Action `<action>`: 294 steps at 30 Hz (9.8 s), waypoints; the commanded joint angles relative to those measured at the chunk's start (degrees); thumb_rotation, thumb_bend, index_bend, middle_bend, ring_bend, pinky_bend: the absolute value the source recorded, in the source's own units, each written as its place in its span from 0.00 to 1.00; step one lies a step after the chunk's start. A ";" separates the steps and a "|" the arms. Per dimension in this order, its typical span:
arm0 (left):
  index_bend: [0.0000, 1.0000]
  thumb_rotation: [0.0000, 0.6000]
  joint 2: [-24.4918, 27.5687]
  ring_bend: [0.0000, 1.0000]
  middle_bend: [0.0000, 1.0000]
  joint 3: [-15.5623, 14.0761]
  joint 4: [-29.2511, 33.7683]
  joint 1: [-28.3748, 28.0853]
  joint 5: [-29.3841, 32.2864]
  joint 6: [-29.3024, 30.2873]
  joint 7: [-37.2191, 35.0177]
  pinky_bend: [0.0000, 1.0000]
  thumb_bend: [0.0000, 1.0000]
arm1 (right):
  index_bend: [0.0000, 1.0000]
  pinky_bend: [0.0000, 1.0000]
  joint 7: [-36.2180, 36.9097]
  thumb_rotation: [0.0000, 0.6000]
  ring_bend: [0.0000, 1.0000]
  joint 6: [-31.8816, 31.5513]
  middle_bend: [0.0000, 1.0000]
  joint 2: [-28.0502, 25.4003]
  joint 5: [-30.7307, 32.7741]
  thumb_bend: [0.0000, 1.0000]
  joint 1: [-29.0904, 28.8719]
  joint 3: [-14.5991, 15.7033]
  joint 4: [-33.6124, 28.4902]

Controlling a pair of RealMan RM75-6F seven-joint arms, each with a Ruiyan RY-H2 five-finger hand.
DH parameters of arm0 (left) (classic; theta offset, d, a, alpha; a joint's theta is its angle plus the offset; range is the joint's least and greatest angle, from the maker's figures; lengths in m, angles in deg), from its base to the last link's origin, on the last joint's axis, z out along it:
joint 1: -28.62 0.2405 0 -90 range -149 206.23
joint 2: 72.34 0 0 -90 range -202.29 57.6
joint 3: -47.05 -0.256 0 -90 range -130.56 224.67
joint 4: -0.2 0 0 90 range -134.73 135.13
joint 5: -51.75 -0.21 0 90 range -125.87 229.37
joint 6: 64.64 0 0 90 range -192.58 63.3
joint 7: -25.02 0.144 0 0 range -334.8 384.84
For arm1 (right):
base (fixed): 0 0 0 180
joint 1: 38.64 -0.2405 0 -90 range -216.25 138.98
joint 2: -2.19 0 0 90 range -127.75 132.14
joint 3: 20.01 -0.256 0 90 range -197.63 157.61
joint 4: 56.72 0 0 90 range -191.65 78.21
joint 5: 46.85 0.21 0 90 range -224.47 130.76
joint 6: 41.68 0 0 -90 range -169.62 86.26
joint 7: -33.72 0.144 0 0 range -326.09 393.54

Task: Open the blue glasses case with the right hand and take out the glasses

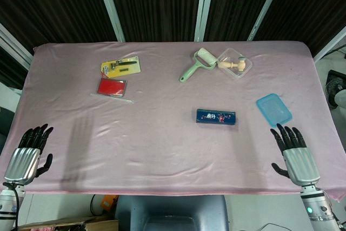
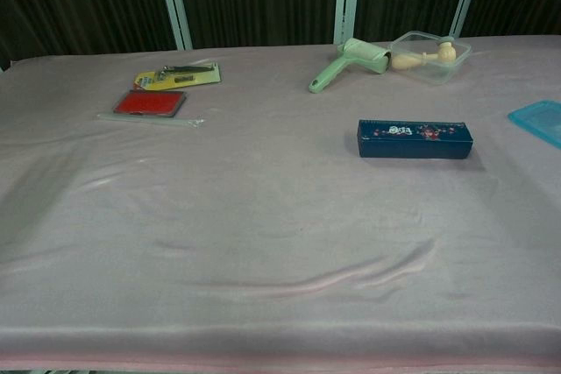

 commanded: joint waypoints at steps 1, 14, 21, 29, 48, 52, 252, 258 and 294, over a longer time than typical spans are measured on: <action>0.00 1.00 -0.03 0.00 0.00 0.06 -0.10 -0.03 0.05 -0.04 -0.13 0.06 0.47 | 0.00 0.00 0.16 1.00 0.00 0.52 0.00 -0.16 0.03 0.30 -0.15 0.19 -0.12; 0.00 1.00 0.24 0.00 0.00 -0.01 -0.30 -0.27 -0.26 -0.41 -1.09 0.06 0.47 | 0.12 0.00 0.66 1.00 0.00 18.16 0.00 6.15 10.09 0.30 -13.62 -8.82 6.06; 0.00 1.00 0.27 0.00 0.00 0.00 -0.43 -0.34 -0.23 -0.54 -1.27 0.06 0.47 | 0.24 0.00 -3.26 1.00 0.00 26.02 0.00 13.73 16.62 0.30 -21.85 -12.49 15.27; 0.00 1.00 0.24 0.00 0.00 0.02 -0.53 -0.51 0.02 -0.96 -1.25 0.06 0.47 | 0.35 0.00 -4.03 1.00 0.00 29.62 0.06 19.65 19.91 0.31 -26.15 -12.63 24.43; 0.00 1.00 0.22 0.00 0.00 0.09 -0.51 -0.58 0.23 -1.04 -1.12 0.06 0.47 | 0.47 0.00 -0.24 1.00 0.04 32.07 0.15 22.61 20.33 0.46 -29.60 -11.19 29.36; 0.00 1.00 0.29 0.00 0.00 0.02 -0.52 -0.54 0.06 -0.94 -1.30 0.06 0.47 | 0.48 0.00 -0.48 1.00 0.04 31.97 0.15 22.26 20.54 0.49 -29.68 -10.78 28.73; 0.00 1.00 -0.12 0.00 0.00 -1.50 0.43 -1.78 0.07 -3.73 0.19 0.06 0.47 | 0.60 0.00 -11.09 1.00 0.08 31.95 0.18 26.73 22.41 0.50 -37.96 -7.95 27.30; 0.00 1.00 -0.47 0.00 0.00 -1.11 -0.16 -2.25 0.43 -4.34 -0.01 0.06 0.47 | 0.61 0.00 -10.57 1.00 0.08 32.38 0.18 26.67 22.93 0.50 -37.96 -8.07 27.16; 0.00 1.00 -0.43 0.00 0.00 -1.30 -0.31 -2.54 0.43 -4.97 -0.36 0.06 0.47 | 0.65 0.00 12.13 1.00 0.08 8.04 0.18 40.31 7.77 0.50 -35.28 -9.69 49.16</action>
